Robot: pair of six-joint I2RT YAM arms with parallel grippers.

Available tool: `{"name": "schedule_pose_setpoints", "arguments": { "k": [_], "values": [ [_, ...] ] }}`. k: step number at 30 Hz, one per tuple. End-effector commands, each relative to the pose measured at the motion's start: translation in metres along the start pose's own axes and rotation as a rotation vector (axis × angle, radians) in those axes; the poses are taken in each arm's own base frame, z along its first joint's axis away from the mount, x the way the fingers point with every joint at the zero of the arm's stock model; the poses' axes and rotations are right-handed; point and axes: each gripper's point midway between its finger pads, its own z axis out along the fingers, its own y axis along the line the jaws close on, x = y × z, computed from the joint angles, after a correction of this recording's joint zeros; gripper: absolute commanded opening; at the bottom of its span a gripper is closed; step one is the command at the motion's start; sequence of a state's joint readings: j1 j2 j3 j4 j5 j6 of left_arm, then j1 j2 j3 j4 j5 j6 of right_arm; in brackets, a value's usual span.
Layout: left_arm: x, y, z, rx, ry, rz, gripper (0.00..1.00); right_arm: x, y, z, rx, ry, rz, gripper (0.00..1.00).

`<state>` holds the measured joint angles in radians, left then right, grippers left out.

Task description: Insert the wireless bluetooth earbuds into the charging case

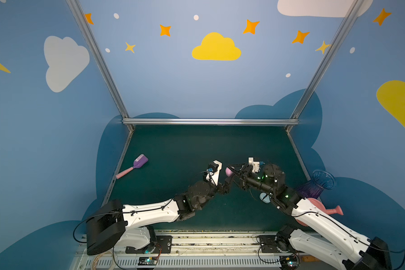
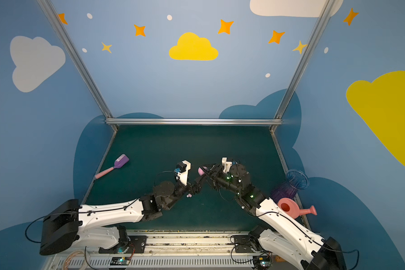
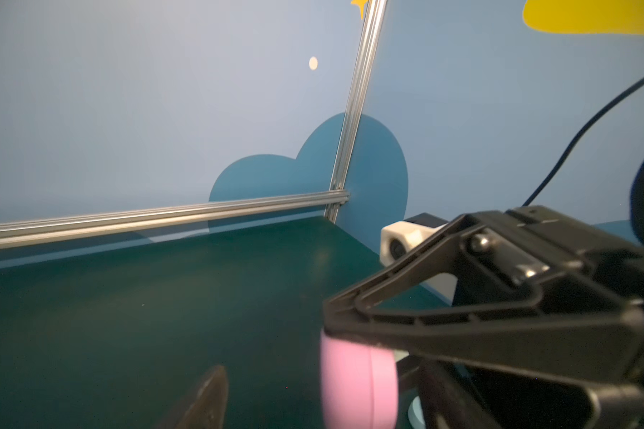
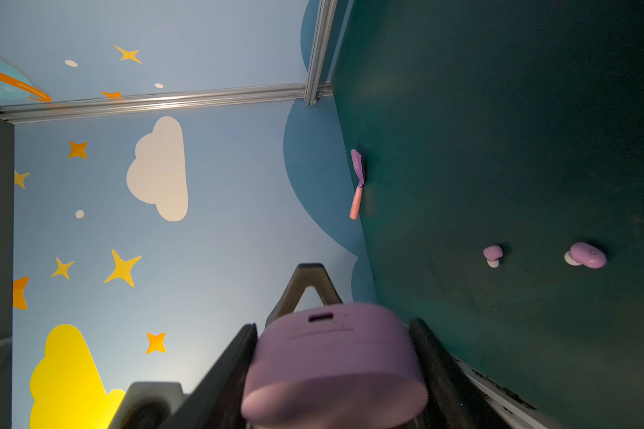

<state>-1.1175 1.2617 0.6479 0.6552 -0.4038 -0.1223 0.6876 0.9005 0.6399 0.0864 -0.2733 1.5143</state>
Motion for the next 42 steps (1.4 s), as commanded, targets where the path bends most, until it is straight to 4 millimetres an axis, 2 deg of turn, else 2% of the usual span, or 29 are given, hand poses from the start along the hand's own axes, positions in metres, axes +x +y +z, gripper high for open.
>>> {"name": "schedule_pose_setpoints", "arguments": {
  "k": [1, 4, 5, 7, 10, 14, 17, 25, 34, 42],
  "values": [
    [0.001, 0.017, -0.02, -0.044, 0.052, 0.019, 0.92, -0.003, -0.018, -0.01, 0.07, 0.014, -0.038, 0.47],
    [0.009, 0.026, -0.037, -0.034, 0.135, 0.072, 1.0, -0.005, -0.028, -0.016, 0.117, 0.064, -0.055, 0.46],
    [0.013, 0.026, -0.042, -0.002, 0.171, 0.093, 1.0, -0.004, -0.032, -0.018, 0.14, 0.094, -0.06, 0.46],
    [0.017, 0.027, -0.05, 0.052, 0.235, 0.129, 1.0, -0.001, -0.026, -0.02, 0.147, 0.146, -0.104, 0.46],
    [0.025, 0.033, -0.059, 0.091, 0.339, 0.204, 1.0, 0.008, -0.03, -0.023, 0.185, 0.249, -0.136, 0.47],
    [0.031, 0.027, -0.065, 0.185, 0.429, 0.3, 1.0, 0.02, -0.029, -0.023, 0.195, 0.361, -0.176, 0.47],
    [0.035, 0.023, -0.063, 0.224, 0.47, 0.353, 1.0, 0.031, -0.029, -0.023, 0.203, 0.441, -0.202, 0.46],
    [0.046, -0.01, -0.056, 0.451, 0.544, 0.446, 1.0, 0.059, -0.028, -0.022, 0.25, 0.588, -0.302, 0.47],
    [0.047, -0.023, -0.051, 0.531, 0.53, 0.482, 0.97, 0.069, -0.033, -0.016, 0.292, 0.619, -0.328, 0.47],
    [0.049, -0.039, -0.054, 0.624, 0.517, 0.468, 0.84, 0.072, -0.03, -0.009, 0.285, 0.634, -0.329, 0.47]
  ]
}}
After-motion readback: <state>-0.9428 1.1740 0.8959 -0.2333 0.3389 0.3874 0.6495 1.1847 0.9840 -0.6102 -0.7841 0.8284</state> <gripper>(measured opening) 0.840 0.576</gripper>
